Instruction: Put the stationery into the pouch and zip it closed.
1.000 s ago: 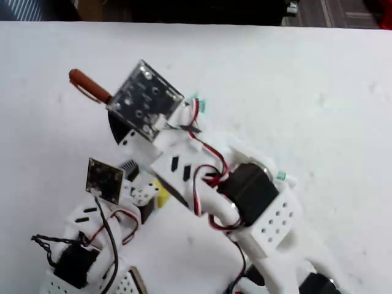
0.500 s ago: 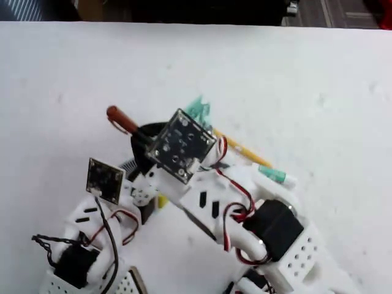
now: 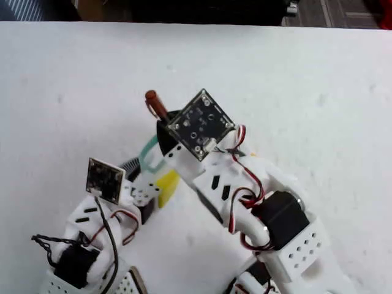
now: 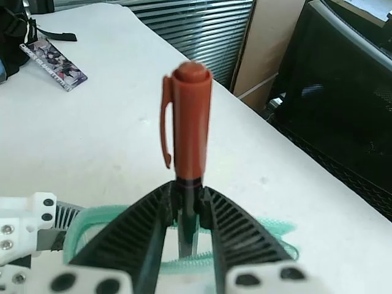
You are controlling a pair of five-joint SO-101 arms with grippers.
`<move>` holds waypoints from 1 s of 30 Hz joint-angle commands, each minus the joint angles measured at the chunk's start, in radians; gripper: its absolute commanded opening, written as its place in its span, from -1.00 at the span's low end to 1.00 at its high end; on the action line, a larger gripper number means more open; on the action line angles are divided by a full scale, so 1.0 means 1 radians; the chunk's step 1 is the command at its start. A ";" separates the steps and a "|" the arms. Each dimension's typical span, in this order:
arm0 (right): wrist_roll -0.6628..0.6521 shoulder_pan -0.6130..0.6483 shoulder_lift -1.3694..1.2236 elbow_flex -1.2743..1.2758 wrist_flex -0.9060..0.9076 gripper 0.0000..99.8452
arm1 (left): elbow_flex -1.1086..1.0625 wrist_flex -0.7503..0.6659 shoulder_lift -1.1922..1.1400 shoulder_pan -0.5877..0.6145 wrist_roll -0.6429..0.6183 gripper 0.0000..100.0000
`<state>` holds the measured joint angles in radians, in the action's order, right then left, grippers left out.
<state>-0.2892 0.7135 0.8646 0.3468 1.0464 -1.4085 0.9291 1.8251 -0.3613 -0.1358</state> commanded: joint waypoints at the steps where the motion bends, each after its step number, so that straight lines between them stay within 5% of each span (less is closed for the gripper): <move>1: 0.009 0.045 0.024 -0.008 0.035 -0.96 | 0.038 -0.002 -0.004 -0.001 -0.012 -0.51; 24: 0.008 0.058 0.024 -0.008 0.047 -0.96 | 0.038 -0.003 -0.004 -0.005 -0.005 -0.59; 30: 0.008 0.058 0.022 -0.008 0.064 -0.67 | 0.034 -0.023 -0.004 -0.002 -0.005 -0.59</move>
<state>-0.2892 0.7595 0.8646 0.3468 1.0909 -1.4085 0.9291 1.8251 -0.3583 -0.1358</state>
